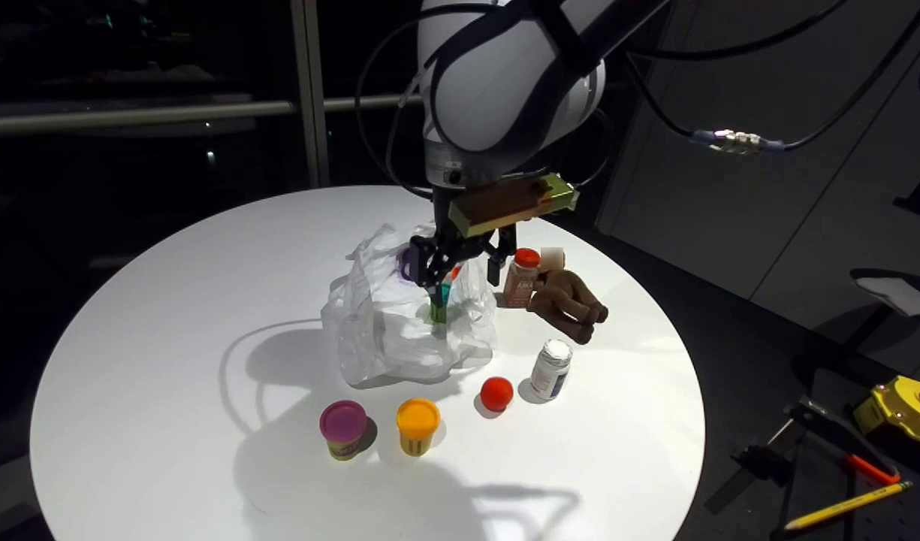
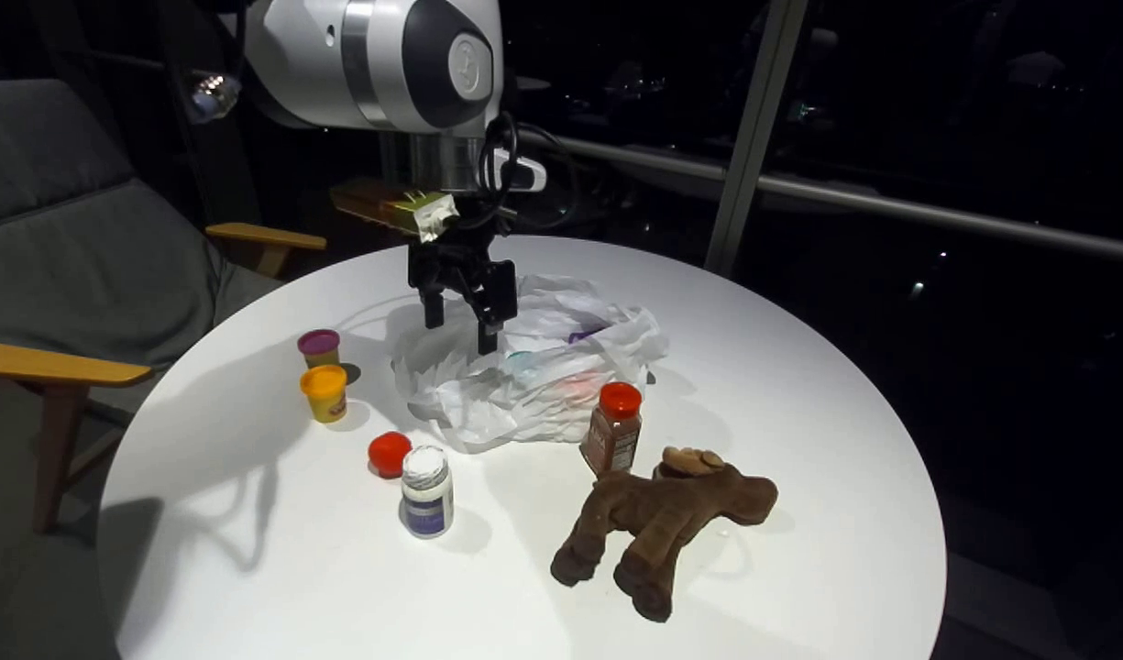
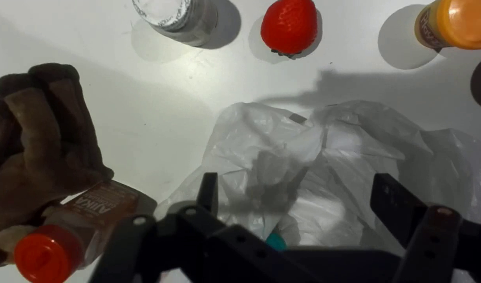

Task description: Remove all the contents from the plastic bag and put them on the table.

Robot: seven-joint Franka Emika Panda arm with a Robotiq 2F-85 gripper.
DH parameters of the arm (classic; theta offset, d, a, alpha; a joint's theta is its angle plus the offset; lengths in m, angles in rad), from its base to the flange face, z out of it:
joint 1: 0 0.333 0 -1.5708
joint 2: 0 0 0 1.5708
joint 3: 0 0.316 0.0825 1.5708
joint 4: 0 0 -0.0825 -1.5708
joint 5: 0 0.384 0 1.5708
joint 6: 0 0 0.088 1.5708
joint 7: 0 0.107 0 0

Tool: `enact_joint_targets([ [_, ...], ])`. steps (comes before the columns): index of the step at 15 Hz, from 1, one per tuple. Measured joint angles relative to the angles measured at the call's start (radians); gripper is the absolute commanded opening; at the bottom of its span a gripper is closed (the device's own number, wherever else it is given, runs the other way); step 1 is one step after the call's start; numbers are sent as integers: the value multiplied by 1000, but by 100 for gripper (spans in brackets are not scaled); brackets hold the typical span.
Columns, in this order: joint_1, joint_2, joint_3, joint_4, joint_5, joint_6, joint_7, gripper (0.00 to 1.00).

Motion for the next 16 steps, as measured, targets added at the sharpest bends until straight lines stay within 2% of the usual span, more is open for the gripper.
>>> enact_joint_targets([
  [7, -6, 158, -1, 227, 9, -15, -5, 100],
  [16, -80, 361, -10, 513, 59, -51, -3, 100],
])
